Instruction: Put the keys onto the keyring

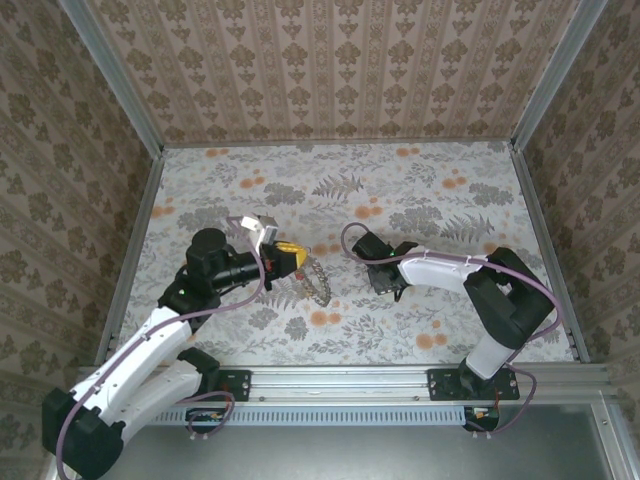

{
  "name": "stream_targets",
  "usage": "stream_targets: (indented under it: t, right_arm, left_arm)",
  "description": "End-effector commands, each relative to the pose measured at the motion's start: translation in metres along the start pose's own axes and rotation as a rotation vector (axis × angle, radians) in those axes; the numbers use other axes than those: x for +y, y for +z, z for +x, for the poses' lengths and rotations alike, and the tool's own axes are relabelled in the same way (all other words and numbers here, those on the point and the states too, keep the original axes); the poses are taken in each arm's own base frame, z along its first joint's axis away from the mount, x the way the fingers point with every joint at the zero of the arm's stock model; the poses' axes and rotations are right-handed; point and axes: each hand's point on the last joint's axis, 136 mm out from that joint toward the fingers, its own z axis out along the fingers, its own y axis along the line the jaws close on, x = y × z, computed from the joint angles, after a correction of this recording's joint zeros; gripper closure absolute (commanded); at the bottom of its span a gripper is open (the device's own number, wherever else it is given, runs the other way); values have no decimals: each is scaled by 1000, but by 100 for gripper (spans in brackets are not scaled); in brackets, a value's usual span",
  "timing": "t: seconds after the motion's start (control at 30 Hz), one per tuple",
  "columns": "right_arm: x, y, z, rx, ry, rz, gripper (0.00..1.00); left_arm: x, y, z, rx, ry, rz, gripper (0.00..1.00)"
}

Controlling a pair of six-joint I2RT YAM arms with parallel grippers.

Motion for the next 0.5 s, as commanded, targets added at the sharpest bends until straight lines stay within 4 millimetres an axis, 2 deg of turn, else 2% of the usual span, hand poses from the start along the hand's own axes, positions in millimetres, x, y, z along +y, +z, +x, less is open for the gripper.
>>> stream_targets:
  t: [0.0,0.23,0.37,0.47]
  right_arm:
    - [-2,4,19,48,4,5,78]
    - [-2,1,24,42,-1,24,79]
    - [-1,-3,23,24,2,24,74]
    - [-4,-4,29,47,-18,46,71]
  left_arm:
    - [-11,-6,-13,-56,35,35,100]
    - [-13,-6,-14,-65,36,44,100]
    - [-15,-7,-16,-73,39,52,100]
    - [-17,-9,-17,-79,42,57,100]
